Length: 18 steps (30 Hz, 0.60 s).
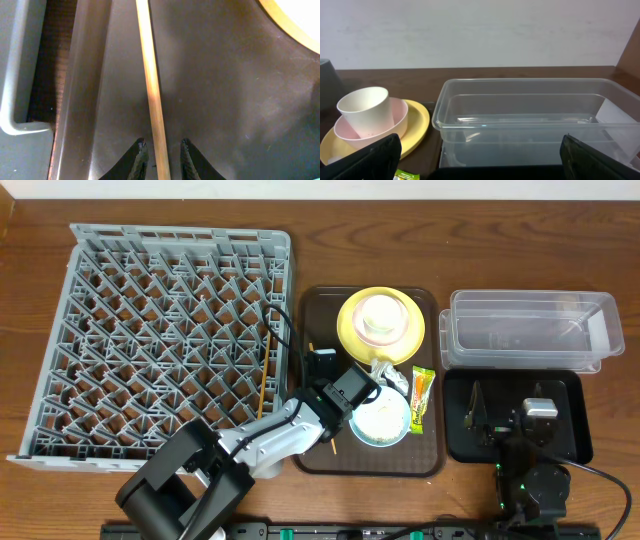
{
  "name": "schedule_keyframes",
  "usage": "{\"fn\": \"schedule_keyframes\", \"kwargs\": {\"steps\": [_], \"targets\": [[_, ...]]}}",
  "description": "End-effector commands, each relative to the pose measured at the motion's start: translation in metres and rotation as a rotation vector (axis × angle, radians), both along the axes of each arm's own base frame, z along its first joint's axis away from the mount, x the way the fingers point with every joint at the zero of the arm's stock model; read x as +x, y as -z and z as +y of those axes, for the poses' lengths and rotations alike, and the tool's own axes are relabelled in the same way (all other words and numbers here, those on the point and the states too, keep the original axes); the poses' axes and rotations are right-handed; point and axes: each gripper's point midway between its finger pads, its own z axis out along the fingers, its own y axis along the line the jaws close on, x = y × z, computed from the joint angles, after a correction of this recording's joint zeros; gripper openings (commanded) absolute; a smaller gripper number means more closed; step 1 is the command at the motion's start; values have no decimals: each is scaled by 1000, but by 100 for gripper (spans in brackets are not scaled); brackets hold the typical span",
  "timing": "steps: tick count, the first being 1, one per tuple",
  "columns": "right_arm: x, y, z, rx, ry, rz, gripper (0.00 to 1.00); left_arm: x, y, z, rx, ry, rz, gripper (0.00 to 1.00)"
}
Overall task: Sort waste into correct bins and load items into the dishwasher
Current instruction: 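Close the left gripper on the second wooden chopstick and lift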
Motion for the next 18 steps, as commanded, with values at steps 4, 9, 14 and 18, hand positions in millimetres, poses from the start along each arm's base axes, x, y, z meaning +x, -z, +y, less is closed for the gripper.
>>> {"fn": "schedule_keyframes", "kwargs": {"steps": [4, 9, 14, 18], "targets": [[0, 1, -2, 13, 12, 1, 99, 0, 6, 9, 40, -11, -5, 25], [0, 1, -2, 13, 12, 1, 99, 5, 2, 11, 54, -23, -36, 27], [0, 1, -2, 12, 12, 1, 99, 8, 0, 13, 63, -32, -57, 29], [0, 1, -2, 13, 12, 1, 99, 7, 4, 12, 61, -31, -44, 30]]}}
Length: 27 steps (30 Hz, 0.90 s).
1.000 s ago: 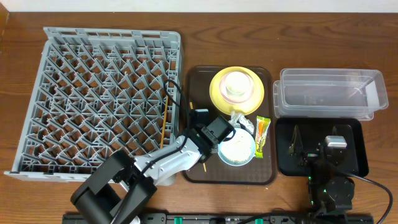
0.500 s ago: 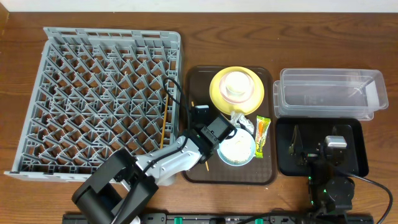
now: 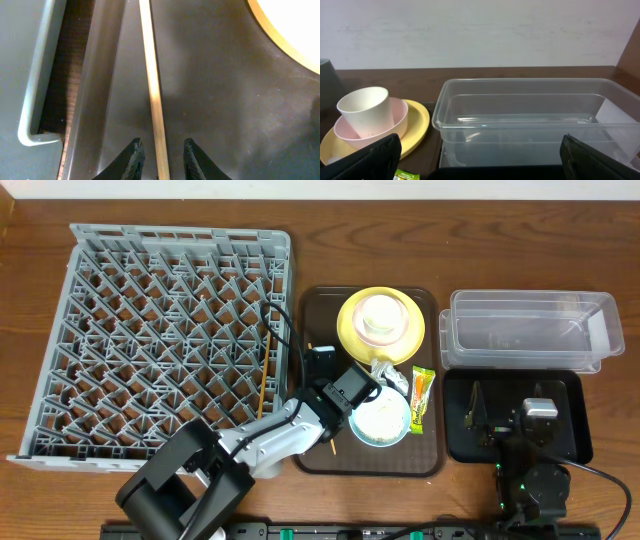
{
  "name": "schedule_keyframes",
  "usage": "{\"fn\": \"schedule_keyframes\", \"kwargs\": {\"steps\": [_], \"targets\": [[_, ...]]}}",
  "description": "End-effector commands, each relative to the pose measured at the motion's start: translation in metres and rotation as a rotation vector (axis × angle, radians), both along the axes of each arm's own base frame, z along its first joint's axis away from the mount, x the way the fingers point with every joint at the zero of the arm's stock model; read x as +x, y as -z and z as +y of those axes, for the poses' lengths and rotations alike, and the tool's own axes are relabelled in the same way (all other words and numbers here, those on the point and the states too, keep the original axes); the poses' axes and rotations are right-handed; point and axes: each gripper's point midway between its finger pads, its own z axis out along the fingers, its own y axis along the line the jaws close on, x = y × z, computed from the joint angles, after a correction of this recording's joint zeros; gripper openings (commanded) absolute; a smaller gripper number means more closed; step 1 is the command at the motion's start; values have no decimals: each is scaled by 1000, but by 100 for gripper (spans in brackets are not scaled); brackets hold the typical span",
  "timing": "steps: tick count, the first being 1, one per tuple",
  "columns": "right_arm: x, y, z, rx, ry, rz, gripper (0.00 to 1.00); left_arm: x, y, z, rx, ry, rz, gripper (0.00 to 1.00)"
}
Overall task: Sort waste into correct bins and load items into the dishwasher
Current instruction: 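Close the left gripper on the second wooden chopstick and lift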
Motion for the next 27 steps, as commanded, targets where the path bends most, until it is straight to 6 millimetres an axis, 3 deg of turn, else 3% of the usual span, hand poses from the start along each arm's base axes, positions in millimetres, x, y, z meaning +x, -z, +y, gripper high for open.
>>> {"fn": "schedule_keyframes", "kwargs": {"steps": [1, 8, 9, 12, 21, 27], "targets": [[0, 1, -2, 13, 12, 1, 99, -3, 12, 7, 34, -8, 18, 30], [0, 1, -2, 13, 12, 1, 99, -14, 39, 4, 39, 12, 104, 30], [0, 1, -2, 13, 12, 1, 99, -16, 41, 2, 32, 18, 119, 24], [0, 1, -2, 13, 12, 1, 99, -21, 43, -4, -2, 34, 152, 19], [0, 1, -2, 13, 12, 1, 99, -35, 46, -18, -76, 74, 233, 19], [0, 1, -2, 13, 12, 1, 99, -44, 37, -20, -106, 90, 271, 19]]}}
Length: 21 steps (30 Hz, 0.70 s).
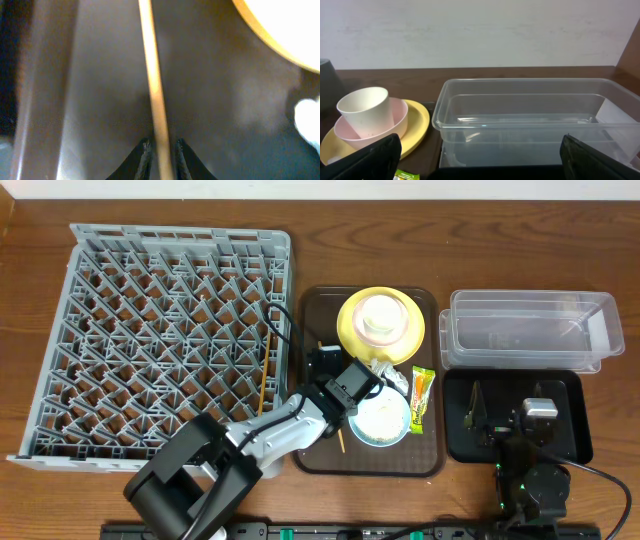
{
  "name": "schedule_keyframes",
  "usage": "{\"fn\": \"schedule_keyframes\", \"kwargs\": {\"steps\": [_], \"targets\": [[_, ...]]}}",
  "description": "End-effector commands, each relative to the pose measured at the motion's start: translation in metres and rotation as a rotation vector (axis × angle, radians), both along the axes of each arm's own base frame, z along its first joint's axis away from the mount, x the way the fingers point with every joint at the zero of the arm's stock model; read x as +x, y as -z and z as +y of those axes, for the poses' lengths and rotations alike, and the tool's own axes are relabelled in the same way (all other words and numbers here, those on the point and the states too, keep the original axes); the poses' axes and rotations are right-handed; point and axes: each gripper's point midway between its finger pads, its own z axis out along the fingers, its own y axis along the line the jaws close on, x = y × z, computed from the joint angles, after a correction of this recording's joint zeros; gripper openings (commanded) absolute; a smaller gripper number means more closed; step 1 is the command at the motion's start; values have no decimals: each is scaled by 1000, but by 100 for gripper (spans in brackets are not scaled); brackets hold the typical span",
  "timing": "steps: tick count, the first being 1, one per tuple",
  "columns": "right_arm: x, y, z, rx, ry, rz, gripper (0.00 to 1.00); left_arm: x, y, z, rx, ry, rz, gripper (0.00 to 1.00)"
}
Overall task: Sort waste into correct bins and load items into the dishwasher
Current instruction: 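Close the left gripper on the second wooden chopstick and lift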
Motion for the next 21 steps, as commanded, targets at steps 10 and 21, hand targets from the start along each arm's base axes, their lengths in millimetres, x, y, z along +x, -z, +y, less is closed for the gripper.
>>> {"fn": "schedule_keyframes", "kwargs": {"steps": [10, 21], "targets": [[0, 1, -2, 13, 12, 1, 99, -42, 18, 6, -4, 55, 191, 22], [0, 1, -2, 12, 12, 1, 99, -18, 9, 12, 36, 17, 60, 30]]}}
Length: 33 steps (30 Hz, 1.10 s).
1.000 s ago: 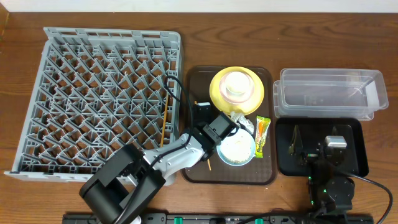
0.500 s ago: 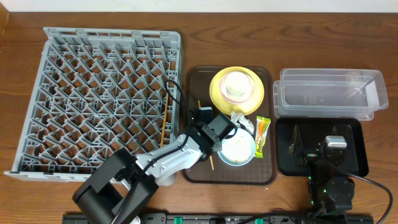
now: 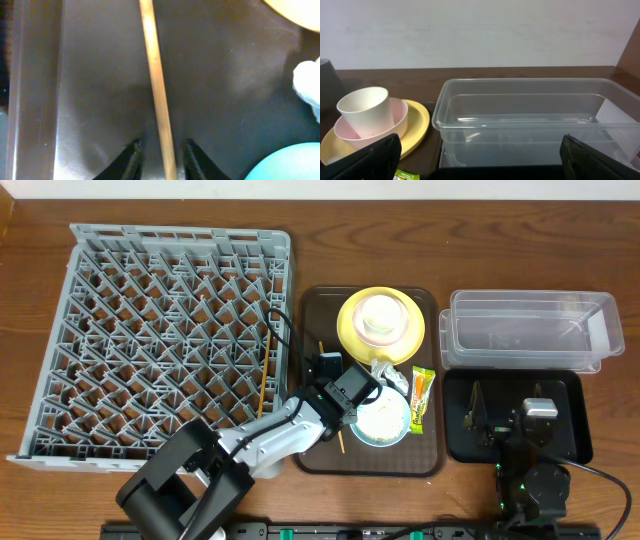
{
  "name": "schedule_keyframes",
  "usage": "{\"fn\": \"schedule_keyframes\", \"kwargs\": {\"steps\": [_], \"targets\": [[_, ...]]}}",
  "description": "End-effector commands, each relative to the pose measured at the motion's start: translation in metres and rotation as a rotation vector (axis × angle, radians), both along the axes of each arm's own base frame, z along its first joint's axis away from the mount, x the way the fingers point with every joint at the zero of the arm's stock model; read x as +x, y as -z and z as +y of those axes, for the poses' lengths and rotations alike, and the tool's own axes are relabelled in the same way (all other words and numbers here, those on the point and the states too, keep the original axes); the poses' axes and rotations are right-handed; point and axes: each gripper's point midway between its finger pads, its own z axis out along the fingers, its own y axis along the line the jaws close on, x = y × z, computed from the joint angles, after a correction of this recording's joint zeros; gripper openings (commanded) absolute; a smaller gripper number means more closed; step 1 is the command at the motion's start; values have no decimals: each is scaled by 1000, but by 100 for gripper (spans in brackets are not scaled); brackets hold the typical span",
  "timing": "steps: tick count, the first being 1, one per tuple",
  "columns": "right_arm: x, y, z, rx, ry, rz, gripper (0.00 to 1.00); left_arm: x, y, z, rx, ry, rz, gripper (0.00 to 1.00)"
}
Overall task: Sort waste into correct bins and load items into the dishwasher
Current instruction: 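Close the left gripper on the second wooden chopstick and lift, then carry the chopstick into the dish rack and release it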
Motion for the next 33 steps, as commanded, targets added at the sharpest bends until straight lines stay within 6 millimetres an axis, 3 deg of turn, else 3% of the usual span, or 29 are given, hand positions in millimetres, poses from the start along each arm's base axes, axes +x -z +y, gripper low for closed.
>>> {"fn": "schedule_keyframes", "kwargs": {"steps": [1, 12, 16, 23, 26, 28, 33], "targets": [[0, 1, -2, 13, 12, 2, 99, -3, 12, 12, 55, -8, 2, 31], [0, 1, -2, 13, 12, 2, 99, 0, 28, 18, 101, -18, 1, 29], [0, 1, -2, 13, 12, 2, 99, -1, 32, 19, 111, -17, 10, 12], [0, 1, -2, 13, 12, 2, 99, -1, 29, 18, 107, -17, 6, 8], [0, 1, -2, 13, 12, 2, 99, 7, 8, 12, 92, 36, -34, 8], [0, 1, -2, 13, 12, 2, 99, 15, -17, 3, 63, 82, -91, 8], [0, 1, -2, 13, 12, 2, 99, 27, -95, -5, -28, 154, -275, 8]]}}
